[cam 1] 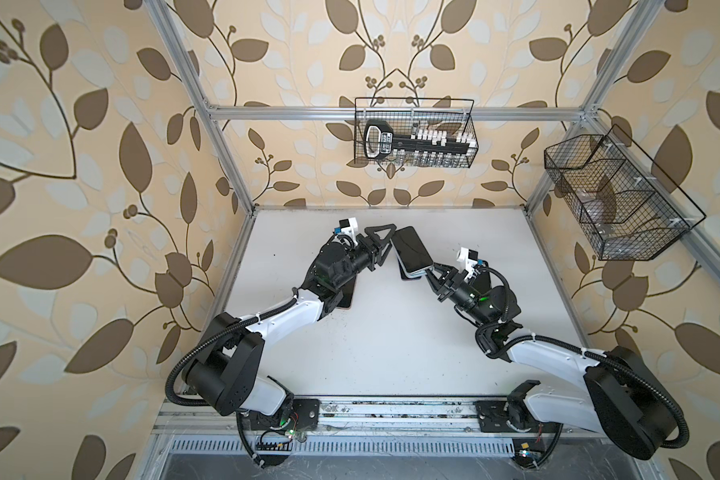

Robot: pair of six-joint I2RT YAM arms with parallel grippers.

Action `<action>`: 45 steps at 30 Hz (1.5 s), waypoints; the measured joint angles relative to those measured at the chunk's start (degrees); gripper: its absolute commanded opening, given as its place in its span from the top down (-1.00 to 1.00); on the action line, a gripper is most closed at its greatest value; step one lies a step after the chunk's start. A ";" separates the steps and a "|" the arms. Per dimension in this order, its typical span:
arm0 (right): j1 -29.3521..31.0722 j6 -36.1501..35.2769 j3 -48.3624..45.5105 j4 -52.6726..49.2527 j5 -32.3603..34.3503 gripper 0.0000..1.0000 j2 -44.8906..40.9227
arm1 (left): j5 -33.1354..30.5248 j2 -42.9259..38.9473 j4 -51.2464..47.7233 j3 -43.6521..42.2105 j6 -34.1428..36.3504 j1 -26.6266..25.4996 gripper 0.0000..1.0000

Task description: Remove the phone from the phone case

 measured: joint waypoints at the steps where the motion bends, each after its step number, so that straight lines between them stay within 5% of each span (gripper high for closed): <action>1: 0.00 0.00 0.00 0.07 0.11 1.00 0.24 | -0.02 0.00 -0.17 0.00 0.22 0.00 -0.56; 13: -0.33 -0.02 0.02 1.57 1.09 1.00 3.91 | -0.39 -4.17 -8.57 -0.02 3.58 0.00 -0.97; 23: -0.31 -0.26 0.17 4.39 1.97 1.00 6.78 | -1.77 -12.26 -19.15 0.11 5.51 0.00 -0.97; 32: 0.28 -1.86 2.08 5.66 4.26 1.00 8.70 | -3.58 -18.18 -31.54 2.05 -3.45 -2.56 -0.97; 45: 3.72 -5.73 4.20 7.02 8.48 1.00 11.67 | -7.13 -19.10 -31.41 0.07 -13.77 -9.55 -0.97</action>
